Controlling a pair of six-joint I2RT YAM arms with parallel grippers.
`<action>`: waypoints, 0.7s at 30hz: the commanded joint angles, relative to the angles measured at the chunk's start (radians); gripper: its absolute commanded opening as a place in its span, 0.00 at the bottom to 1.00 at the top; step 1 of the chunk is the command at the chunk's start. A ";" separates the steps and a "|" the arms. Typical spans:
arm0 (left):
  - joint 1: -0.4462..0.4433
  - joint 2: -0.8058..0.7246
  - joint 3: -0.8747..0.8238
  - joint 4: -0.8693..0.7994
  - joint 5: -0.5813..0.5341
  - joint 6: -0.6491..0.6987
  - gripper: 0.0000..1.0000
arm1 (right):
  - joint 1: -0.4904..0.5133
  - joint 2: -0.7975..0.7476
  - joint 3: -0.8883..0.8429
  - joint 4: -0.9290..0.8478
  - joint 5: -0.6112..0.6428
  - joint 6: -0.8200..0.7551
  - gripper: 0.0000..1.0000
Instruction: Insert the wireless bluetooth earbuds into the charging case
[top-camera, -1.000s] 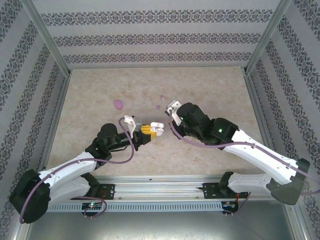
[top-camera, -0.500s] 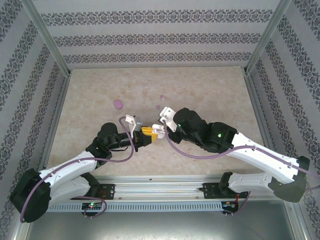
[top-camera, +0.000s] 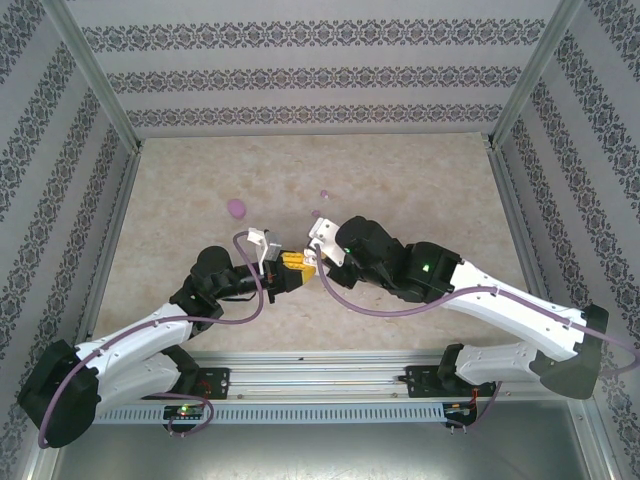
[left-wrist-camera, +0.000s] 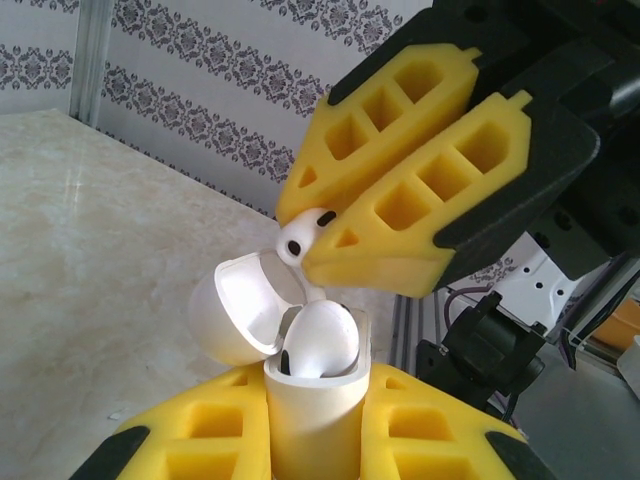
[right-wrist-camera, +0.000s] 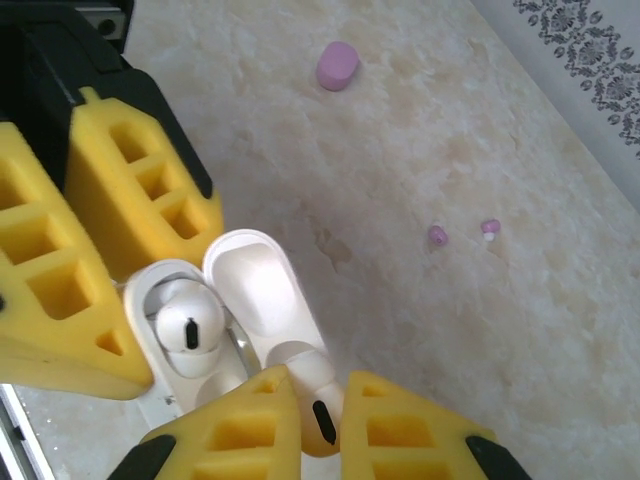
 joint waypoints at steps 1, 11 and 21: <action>-0.008 -0.022 -0.007 0.066 0.022 -0.023 0.00 | 0.017 -0.025 0.004 0.003 -0.022 -0.025 0.10; -0.008 -0.031 0.001 0.049 0.021 -0.023 0.00 | 0.037 -0.033 -0.010 -0.025 -0.030 -0.072 0.11; -0.008 -0.034 0.009 0.040 0.031 -0.027 0.00 | 0.037 -0.036 -0.007 -0.072 -0.017 -0.116 0.11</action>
